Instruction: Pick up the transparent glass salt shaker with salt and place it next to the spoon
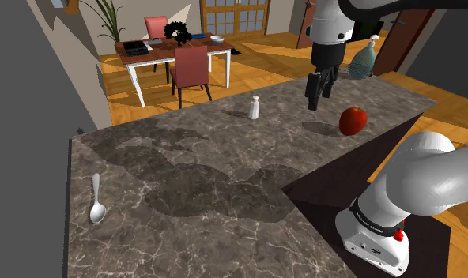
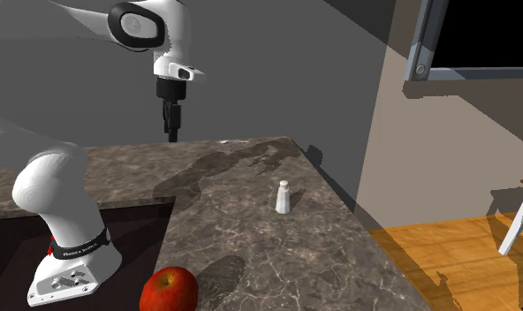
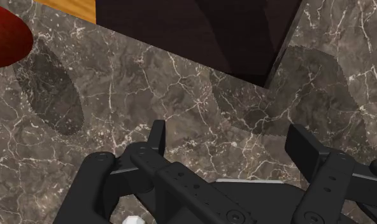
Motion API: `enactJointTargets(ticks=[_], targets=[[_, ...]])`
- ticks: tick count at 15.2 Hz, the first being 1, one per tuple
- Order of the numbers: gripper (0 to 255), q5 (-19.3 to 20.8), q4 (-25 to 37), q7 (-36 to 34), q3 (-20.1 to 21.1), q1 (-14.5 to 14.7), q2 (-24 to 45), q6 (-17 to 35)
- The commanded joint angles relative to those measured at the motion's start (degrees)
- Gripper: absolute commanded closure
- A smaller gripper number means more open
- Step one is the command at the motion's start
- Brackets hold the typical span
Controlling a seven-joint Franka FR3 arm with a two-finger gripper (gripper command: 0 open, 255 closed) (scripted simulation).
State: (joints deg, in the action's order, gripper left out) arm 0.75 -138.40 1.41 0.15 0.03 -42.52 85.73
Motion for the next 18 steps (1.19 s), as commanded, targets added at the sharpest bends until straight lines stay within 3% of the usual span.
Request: enactJointTargets(ticks=[1, 10, 18], targets=[[0, 0.00, 0.00, 0.00, 0.00, 0.00, 0.00, 0.00], [0, 2.08, 4.35, 9.43, -6.51, -0.81, 16.07, 14.32], [0, -0.31, 13.72, 18.34, -10.96, -0.88, 32.61, 23.34]])
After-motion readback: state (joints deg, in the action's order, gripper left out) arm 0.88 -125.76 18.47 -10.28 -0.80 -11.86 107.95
